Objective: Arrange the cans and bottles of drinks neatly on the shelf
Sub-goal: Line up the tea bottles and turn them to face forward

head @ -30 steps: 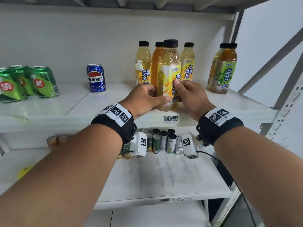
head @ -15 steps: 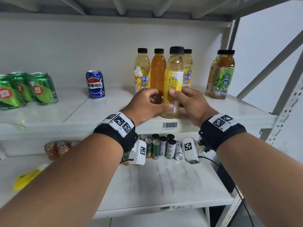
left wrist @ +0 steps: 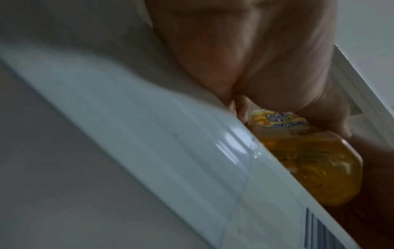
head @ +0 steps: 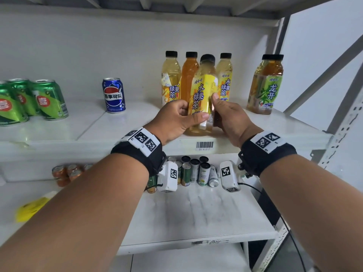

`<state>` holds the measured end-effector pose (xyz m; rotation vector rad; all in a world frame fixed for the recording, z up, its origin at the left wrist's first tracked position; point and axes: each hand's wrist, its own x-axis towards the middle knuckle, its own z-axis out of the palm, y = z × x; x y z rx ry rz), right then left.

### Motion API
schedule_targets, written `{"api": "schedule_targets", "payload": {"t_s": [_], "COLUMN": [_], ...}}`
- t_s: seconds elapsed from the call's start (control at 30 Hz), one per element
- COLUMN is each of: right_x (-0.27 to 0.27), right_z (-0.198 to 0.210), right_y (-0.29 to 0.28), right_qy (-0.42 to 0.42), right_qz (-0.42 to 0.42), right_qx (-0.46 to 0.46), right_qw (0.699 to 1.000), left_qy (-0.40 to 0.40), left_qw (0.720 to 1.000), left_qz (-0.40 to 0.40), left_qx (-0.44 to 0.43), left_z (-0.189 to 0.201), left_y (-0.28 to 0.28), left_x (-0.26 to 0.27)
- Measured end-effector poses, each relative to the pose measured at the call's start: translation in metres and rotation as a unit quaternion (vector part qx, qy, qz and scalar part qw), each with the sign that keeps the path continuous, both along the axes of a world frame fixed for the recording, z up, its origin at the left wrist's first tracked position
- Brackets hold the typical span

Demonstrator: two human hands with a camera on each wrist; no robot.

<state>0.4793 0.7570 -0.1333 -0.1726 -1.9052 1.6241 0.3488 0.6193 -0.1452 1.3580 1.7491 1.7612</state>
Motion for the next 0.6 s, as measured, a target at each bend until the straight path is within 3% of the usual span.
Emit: {"api": "schedule_targets", "payload": {"t_s": [0.2,0.4,0.6], "right_x": [-0.006,-0.010,-0.008], "right_z": [-0.003,-0.008,-0.008], "right_y": [0.008,0.016,0.014], "right_qy": [-0.039,-0.029,-0.005], "right_qz": [-0.040,-0.013,-0.036], "right_qx": [0.022,-0.004,0.024], "right_qw": [0.998,1.000,0.999], "left_qy": [0.013,-0.058,-0.020], "left_qw": [1.000,0.995,0.999], "left_qz": [0.012,-0.059,-0.032], "left_qx": [-0.016,-0.060,-0.033], "left_z": [0.003,0.001,-0.002], "left_y": [0.001,0.003,0.006], "left_x": [0.000,-0.011,-0.010]}}
